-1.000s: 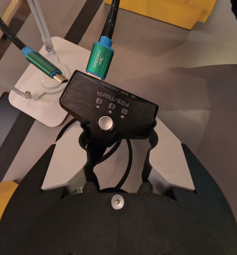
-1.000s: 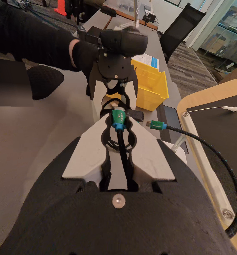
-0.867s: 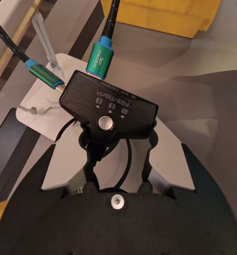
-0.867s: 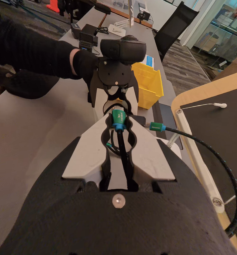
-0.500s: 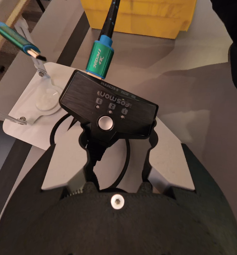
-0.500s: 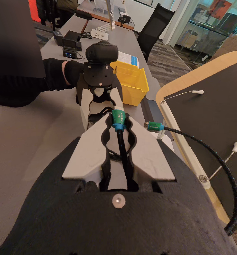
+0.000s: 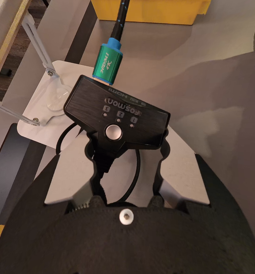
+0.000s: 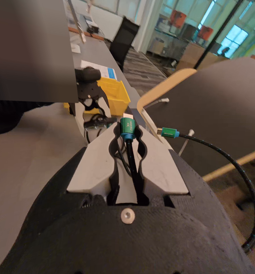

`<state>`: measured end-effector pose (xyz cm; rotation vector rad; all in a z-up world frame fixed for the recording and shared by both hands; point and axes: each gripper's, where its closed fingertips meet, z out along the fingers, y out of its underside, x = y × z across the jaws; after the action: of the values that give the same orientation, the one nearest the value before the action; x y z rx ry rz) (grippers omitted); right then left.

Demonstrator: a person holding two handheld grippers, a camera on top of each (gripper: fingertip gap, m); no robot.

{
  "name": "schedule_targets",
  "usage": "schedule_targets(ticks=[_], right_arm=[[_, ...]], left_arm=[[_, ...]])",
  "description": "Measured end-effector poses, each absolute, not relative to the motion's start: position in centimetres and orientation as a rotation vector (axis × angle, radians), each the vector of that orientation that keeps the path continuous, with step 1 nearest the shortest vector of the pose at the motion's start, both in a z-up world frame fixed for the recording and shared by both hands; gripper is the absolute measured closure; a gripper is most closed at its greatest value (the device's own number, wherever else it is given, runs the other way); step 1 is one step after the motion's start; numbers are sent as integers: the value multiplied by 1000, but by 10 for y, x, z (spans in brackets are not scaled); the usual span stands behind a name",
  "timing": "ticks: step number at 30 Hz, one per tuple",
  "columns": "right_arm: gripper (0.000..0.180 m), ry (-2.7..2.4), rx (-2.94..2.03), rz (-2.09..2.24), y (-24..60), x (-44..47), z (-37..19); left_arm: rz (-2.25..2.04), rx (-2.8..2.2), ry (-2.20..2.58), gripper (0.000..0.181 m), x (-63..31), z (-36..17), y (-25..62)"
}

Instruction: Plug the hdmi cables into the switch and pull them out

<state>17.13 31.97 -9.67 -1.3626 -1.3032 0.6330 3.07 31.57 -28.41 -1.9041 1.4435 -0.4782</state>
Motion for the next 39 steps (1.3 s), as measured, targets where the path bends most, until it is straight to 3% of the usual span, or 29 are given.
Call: schedule_targets(ticks=[17,26,31,36,38,39], right_arm=[[161,-585,-1789,387,345,359,-193],[161,-274,-1942,456,366,379,-261],[160,-168,-2016,754,362,354,-285],[150,-168,-1892,984,357,345,-259],[120,-153,-1940,1021,359,347,-262],[115,-160,-1965,1026,358,349,-265]], left_arm=[[-449,-1894,1472,90,37,-286,313],[-462,-1895,1467,90,36,-289,315],[-469,-1895,1472,90,38,-291,315],[-469,-1896,1474,90,37,-291,314],[-471,-1896,1469,90,37,-291,315],[-472,-1898,1470,90,37,-292,315]])
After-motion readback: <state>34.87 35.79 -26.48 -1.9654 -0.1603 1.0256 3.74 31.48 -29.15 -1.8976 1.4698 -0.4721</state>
